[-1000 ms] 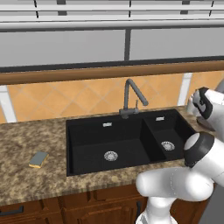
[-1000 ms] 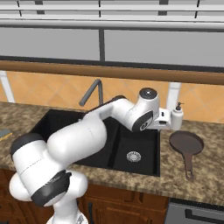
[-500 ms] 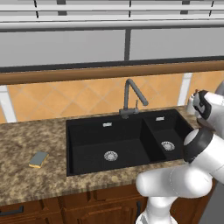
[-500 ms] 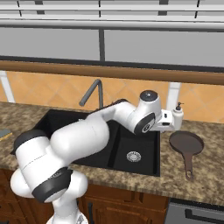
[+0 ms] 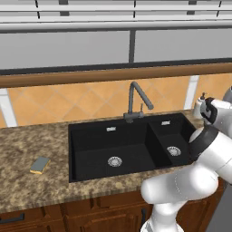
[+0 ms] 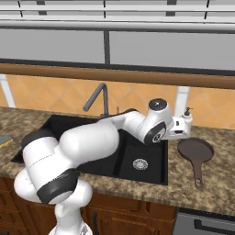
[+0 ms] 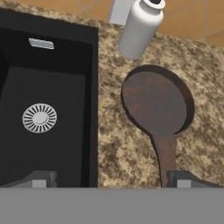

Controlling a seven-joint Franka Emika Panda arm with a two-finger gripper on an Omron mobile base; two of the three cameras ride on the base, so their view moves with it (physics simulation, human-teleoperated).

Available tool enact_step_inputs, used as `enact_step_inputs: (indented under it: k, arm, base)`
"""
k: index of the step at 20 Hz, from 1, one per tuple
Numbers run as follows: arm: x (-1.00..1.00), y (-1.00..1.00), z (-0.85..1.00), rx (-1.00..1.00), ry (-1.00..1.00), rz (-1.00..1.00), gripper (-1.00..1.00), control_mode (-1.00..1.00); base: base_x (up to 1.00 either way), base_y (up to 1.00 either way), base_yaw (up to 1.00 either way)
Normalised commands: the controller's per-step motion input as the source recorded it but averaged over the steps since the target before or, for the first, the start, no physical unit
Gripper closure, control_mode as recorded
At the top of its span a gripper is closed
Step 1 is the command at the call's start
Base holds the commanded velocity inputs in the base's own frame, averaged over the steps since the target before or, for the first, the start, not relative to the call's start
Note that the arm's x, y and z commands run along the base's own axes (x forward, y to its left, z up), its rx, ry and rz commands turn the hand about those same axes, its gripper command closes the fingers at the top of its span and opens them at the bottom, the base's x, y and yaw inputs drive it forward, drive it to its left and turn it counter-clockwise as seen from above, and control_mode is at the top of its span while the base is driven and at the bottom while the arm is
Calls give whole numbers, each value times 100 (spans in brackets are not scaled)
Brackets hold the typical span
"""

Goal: Pick the pan and sponge and place them into the sink. Then turn on the water.

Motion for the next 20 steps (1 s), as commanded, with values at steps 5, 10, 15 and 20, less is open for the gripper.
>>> enact_step_inputs:
  k: [5, 10, 15, 20]
  arm:
    - [11, -39, -14, -5, 4, 0, -100, -100]
    - [0, -36, -11, -1, 6, 0, -100, -100]
    - [0, -21, -11, 0, 10, 0, -100, -100]
    - [0, -14, -14, 1, 9, 0, -100, -100]
  base:
    - [0, 0, 0]
    - [0, 0, 0]
    - [0, 0, 0]
    - [0, 0, 0]
